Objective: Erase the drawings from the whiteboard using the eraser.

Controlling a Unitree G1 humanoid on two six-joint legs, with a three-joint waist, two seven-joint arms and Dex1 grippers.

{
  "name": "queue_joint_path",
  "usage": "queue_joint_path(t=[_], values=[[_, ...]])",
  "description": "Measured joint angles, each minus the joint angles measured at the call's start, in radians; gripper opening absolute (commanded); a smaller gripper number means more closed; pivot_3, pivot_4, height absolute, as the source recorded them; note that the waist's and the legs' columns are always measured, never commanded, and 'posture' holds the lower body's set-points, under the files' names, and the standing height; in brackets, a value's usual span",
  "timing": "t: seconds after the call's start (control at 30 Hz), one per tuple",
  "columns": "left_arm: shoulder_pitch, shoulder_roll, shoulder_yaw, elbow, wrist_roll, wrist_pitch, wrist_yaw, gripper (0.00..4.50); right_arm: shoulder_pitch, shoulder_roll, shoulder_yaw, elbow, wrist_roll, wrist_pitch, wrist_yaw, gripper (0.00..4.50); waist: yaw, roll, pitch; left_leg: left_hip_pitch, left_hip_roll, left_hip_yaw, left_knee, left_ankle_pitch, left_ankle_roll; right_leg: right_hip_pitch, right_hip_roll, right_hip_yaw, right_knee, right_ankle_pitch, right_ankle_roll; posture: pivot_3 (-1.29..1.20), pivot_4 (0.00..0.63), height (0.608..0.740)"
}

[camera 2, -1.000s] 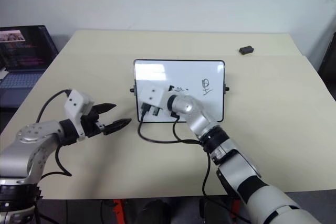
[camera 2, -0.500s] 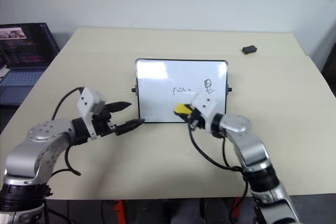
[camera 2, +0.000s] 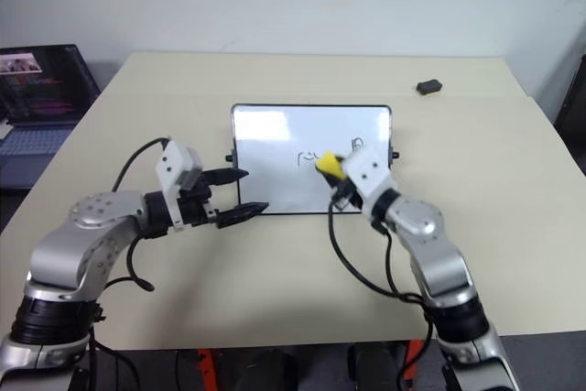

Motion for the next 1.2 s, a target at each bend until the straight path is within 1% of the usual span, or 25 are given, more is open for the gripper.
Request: queue_joint_path(t=[0.23, 0.4, 0.5, 0.6, 0.73, 0.8, 0.87, 0.97, 1.13, 1.2], values=[[0.004, 0.004, -0.001, 0.018, 0.010, -0.015, -0.022, 4.50, -0.131, 0.030, 0.002, 0.308, -0.076, -0.160, -0.099, 1.10, 0.006, 0.000, 0.000, -0.002, 0.000, 0.000, 0.000, 0.000, 0.000, -0.001, -0.001, 0.000, -0.002, 0.000, 0.000, 0.00, 0.150, 0.740], [0.011, 0.007, -0.001, 0.018, 0.012, -0.015, -0.028, 4.50, -0.189, 0.075, 0.013, 0.470, -0.104, -0.263, -0.143, 1.10, 0.005, 0.000, 0.000, -0.001, 0.001, 0.001, -0.001, 0.000, 0.000, -0.001, 0.000, 0.000, -0.001, 0.000, 0.000, 0.00, 0.150, 0.740], [0.019, 0.015, -0.001, 0.018, 0.012, -0.015, -0.030, 4.50, -0.180, 0.093, 0.052, 0.511, -0.118, -0.326, -0.131, 1.10, -0.002, 0.000, 0.000, -0.001, 0.000, 0.001, 0.000, 0.000, 0.000, -0.001, -0.001, 0.001, 0.000, 0.000, 0.000, 0.00, 0.150, 0.740], [0.023, 0.024, 0.000, 0.018, 0.012, -0.014, -0.030, 4.50, -0.137, 0.093, 0.113, 0.521, -0.145, -0.365, -0.084, 1.10, -0.006, -0.001, -0.001, 0.001, 0.000, 0.001, 0.000, 0.000, 0.000, 0.000, 0.000, 0.001, 0.001, 0.000, 0.000, 0.00, 0.150, 0.740], [0.024, 0.024, 0.000, 0.018, 0.012, -0.014, -0.030, 4.50, -0.107, 0.104, 0.177, 0.547, -0.161, -0.386, -0.046, 1.10, -0.011, -0.001, -0.002, 0.007, 0.000, 0.002, 0.000, 0.000, 0.000, 0.005, 0.000, 0.002, 0.003, 0.000, 0.000, 0.00, 0.150, 0.740], [0.026, 0.024, 0.000, 0.018, 0.011, -0.013, -0.030, 4.50, -0.109, 0.109, 0.186, 0.569, -0.172, -0.393, -0.044, 1.10, -0.011, -0.001, -0.001, 0.016, 0.000, 0.001, -0.001, 0.000, 0.000, 0.014, 0.000, 0.001, 0.003, 0.000, 0.000, 0.00, 0.150, 0.740], [0.026, 0.025, 0.001, 0.017, 0.011, -0.013, -0.030, 4.50, -0.124, 0.111, 0.187, 0.595, -0.187, -0.403, -0.051, 1.10, -0.011, -0.001, -0.001, 0.022, 0.000, 0.000, -0.001, 0.000, 0.000, 0.020, 0.000, 0.001, 0.002, 0.000, 0.000, 0.00, 0.150, 0.740], [0.026, 0.025, 0.001, 0.017, 0.011, -0.013, -0.028, 4.50, -0.174, 0.124, 0.172, 0.654, -0.189, -0.439, -0.099, 1.10, -0.011, -0.001, -0.001, 0.022, 0.000, 0.000, 0.000, 0.001, 0.001, 0.020, 0.001, 0.001, 0.002, 0.000, 0.000, 0.00, 0.150, 0.740], [0.033, 0.025, 0.006, 0.017, 0.009, -0.010, -0.023, 4.50, -0.308, 0.114, 0.046, 0.719, -0.186, -0.462, -0.218, 1.09, -0.007, -0.001, 0.000, 0.016, 0.000, -0.001, -0.001, 0.001, 0.001, 0.016, 0.000, 0.000, 0.001, 0.001, 0.000, 0.00, 0.150, 0.740], [0.034, 0.025, 0.006, 0.016, 0.009, -0.009, -0.021, 4.50, -0.345, 0.117, 0.022, 0.745, -0.187, -0.468, -0.240, 1.09, -0.008, -0.001, 0.000, 0.015, 0.001, -0.001, -0.002, 0.001, 0.001, 0.015, 0.000, 0.001, -0.001, 0.000, 0.000, 0.00, 0.150, 0.740]])
